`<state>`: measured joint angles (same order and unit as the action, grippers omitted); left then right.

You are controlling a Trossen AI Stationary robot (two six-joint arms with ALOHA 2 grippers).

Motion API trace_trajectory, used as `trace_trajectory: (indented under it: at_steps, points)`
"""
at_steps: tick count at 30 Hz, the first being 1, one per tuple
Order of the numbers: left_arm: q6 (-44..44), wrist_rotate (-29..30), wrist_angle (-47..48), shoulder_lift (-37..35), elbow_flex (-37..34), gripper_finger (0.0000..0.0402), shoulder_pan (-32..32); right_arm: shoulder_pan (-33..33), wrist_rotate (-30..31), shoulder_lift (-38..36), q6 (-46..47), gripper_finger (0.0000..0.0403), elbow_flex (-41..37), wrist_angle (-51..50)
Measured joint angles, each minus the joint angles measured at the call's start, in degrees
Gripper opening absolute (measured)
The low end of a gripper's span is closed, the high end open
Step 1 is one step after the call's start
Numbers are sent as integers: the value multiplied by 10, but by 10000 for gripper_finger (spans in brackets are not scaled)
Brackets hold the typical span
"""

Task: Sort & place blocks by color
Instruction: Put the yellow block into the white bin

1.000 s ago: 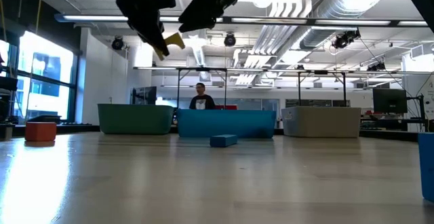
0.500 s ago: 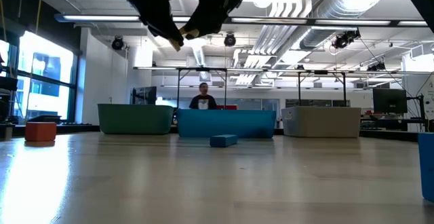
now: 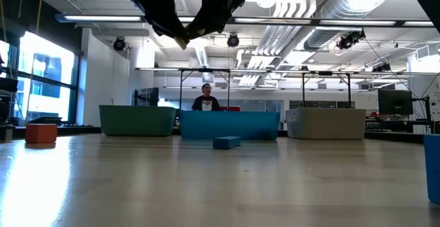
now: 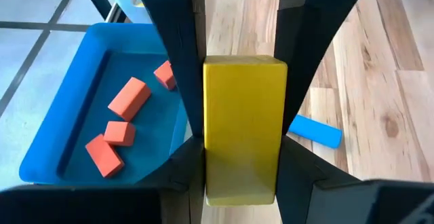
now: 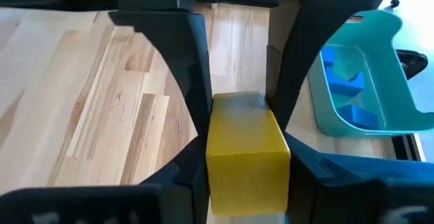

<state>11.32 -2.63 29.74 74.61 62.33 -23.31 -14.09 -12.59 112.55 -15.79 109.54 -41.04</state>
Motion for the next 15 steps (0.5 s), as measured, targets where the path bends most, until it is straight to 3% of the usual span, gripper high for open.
trace_trajectory:
  at_steps: [15]
  points:
    - [-3,6,-6,0,0,141,-23,-1,27,0,41,111,0,13]
